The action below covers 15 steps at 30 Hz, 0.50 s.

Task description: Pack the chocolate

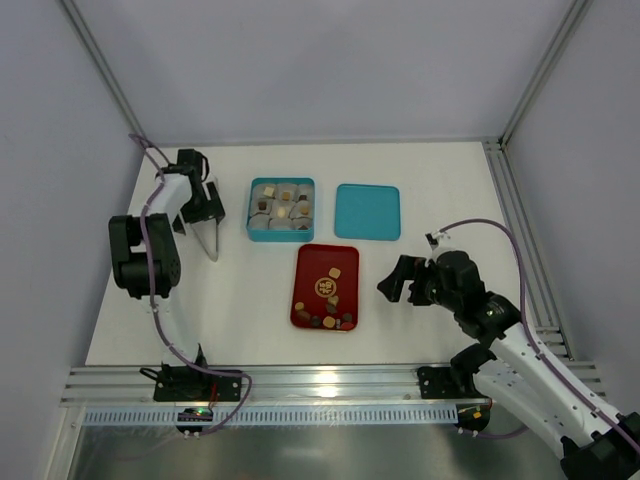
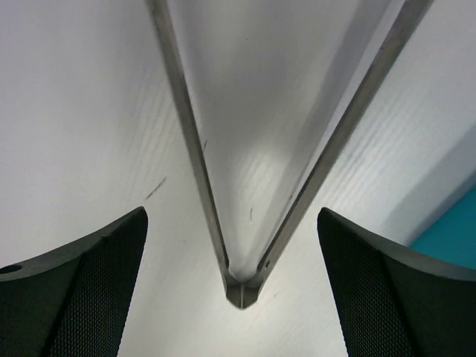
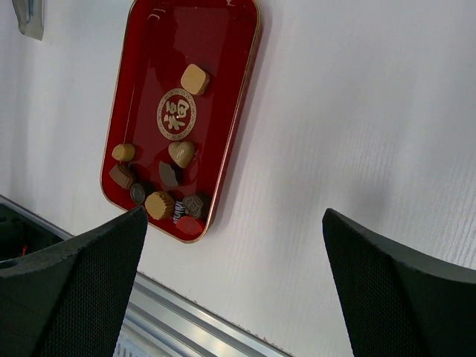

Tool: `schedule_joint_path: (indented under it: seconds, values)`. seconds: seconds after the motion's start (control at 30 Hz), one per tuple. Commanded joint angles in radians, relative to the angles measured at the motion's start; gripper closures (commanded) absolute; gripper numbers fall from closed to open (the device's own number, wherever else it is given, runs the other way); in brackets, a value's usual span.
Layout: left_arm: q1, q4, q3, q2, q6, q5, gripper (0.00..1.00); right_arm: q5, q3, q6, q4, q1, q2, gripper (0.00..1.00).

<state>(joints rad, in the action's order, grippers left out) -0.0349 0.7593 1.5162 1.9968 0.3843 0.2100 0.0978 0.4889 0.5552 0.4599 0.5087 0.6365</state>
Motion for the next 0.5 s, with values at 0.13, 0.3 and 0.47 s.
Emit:
schedule_joint_path:
  seconds: [0.13, 0.3, 0.47]
  values:
    - [-0.005, 0.072, 0.108, -0.299, 0.013, -0.061, 0.06, -0.128, 0.295, -0.034, 0.045, -0.006, 0.299, 0.0]
    - [0.078, 0.061, 0.029, -0.461, 0.053, -0.207, 0.07, -0.132, 0.505, -0.057, 0.03, -0.132, 0.524, 0.0]
    - [0.299, -0.014, -0.115, -0.642, 0.114, -0.305, 0.07, -0.112, 0.766, -0.074, 0.06, -0.252, 0.883, 0.06]
